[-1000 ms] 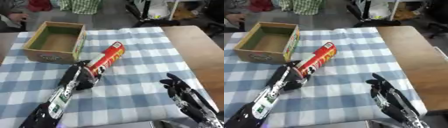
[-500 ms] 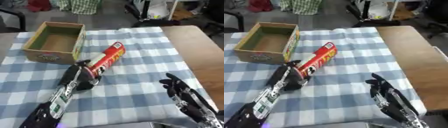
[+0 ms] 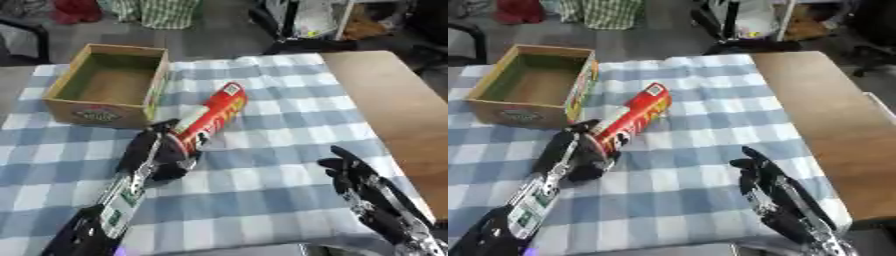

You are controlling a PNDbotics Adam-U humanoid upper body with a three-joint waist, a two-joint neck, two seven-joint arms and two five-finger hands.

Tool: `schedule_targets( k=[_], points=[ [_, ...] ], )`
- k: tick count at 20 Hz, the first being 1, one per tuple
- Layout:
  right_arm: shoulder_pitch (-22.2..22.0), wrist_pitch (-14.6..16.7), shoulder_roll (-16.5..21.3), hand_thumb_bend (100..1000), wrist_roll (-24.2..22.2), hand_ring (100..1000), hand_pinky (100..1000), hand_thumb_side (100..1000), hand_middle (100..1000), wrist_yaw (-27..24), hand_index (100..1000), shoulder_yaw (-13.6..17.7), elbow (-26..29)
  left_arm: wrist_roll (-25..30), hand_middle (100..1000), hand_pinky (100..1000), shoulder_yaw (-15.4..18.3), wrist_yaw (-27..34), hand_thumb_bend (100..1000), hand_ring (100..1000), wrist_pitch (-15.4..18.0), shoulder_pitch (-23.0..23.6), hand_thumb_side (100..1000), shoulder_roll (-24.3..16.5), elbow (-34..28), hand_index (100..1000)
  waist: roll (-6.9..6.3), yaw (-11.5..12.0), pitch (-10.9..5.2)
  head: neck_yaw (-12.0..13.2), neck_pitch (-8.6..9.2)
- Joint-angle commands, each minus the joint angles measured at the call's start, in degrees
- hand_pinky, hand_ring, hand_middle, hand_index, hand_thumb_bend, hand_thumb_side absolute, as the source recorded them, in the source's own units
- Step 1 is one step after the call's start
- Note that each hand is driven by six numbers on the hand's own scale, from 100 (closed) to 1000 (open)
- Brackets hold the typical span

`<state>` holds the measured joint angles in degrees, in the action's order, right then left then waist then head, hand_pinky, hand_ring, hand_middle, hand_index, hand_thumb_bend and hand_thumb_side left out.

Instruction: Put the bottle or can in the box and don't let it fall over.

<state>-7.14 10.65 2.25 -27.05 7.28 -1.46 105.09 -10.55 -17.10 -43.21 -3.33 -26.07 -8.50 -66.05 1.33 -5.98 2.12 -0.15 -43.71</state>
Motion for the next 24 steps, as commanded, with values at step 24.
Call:
schedule_targets(
  k=[24],
  points=[
    [0.0,-0.3,0.1,100,0.0,945,955,613,810,0.1,1000,0.0,0.7,-2.3,318,350,11.6,15.2,100,518,-10.8,-9.6,414,-18.5,-5.2,602,0.27,-0.2,-1.10,-0.6,1.45]
  ],
)
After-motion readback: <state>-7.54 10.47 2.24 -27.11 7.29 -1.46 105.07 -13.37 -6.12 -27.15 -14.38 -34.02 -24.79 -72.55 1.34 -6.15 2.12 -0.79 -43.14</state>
